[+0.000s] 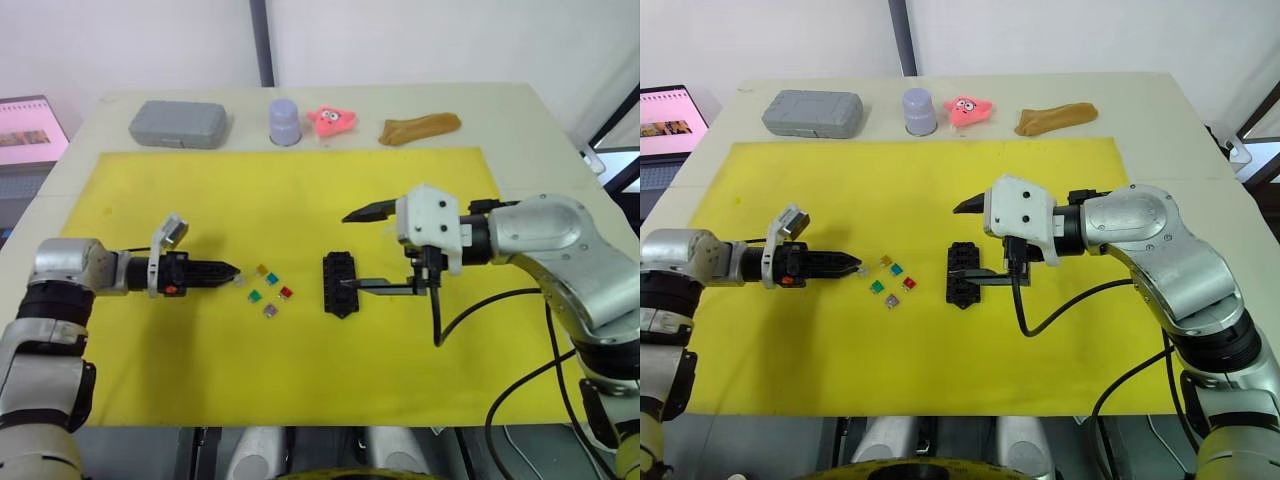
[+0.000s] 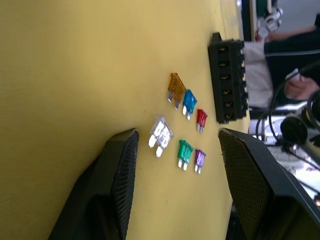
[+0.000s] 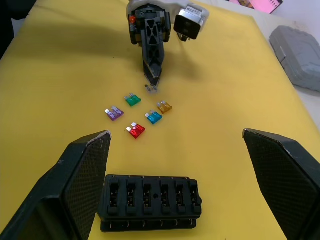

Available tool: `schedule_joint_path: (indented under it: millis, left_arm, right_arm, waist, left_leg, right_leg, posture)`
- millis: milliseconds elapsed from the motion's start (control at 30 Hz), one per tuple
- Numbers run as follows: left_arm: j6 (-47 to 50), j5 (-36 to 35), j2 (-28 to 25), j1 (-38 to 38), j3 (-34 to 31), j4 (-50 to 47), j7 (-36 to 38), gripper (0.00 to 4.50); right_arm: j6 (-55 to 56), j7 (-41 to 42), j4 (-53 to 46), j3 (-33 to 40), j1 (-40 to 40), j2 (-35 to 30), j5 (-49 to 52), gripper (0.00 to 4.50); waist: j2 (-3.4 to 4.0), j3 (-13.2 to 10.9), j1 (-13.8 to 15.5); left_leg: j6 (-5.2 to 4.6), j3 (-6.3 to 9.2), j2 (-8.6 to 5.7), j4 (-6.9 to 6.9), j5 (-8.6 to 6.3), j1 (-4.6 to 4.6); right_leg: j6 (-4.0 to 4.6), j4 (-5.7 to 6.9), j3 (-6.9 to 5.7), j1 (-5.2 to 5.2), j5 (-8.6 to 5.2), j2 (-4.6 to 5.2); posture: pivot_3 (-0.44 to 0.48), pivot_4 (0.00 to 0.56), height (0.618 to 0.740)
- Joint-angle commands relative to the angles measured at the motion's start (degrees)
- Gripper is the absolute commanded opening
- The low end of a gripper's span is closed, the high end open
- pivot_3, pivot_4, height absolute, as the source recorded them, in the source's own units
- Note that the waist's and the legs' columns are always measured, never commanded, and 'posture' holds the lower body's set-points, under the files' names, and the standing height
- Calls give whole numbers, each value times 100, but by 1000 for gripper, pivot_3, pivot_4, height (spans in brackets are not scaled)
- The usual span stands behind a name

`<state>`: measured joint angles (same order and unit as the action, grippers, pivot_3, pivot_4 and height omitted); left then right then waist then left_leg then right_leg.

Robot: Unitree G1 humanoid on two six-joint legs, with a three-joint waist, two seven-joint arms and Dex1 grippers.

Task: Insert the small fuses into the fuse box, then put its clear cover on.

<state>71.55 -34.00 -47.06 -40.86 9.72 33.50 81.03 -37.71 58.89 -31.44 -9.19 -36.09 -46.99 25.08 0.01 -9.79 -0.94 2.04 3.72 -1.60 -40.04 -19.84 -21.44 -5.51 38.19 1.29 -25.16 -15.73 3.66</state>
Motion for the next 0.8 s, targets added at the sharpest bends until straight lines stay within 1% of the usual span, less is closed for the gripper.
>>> schedule_joint_path:
  millis: [33,200,533,800]
  left_arm:
    - [-99,151,15,30,276,-63,262,2681]
    - [-307,360,158,-47,447,76,421,2681]
    - [-619,730,400,-236,480,486,626,2681]
    - [-733,930,548,-299,446,641,704,2681]
  right_arm:
    - [-22,-29,-205,122,-90,-39,69,4500]
    - [-198,-37,-323,186,-75,-67,194,4500]
    - [-725,-84,-601,222,57,19,855,4500]
    - [-535,-188,-224,-197,-71,230,529,4500]
  waist:
    - [0,0,-1]
    - [0,0,6]
    - [-1,2,34]
    - [-1,4,38]
  left_leg:
    - [0,0,0,0,0,0]
    - [0,0,-1,0,0,0]
    - [-1,4,-5,-1,0,1]
    - [-1,10,-8,-3,0,6]
  right_leg:
    - [0,0,0,0,0,0]
    - [0,0,0,1,0,0]
    - [0,-4,-2,8,0,5]
    - [0,-5,-4,18,0,6]
  posture:
    - [0,150,740]
    - [0,150,740]
    - [0,150,740]
    - [0,150,740]
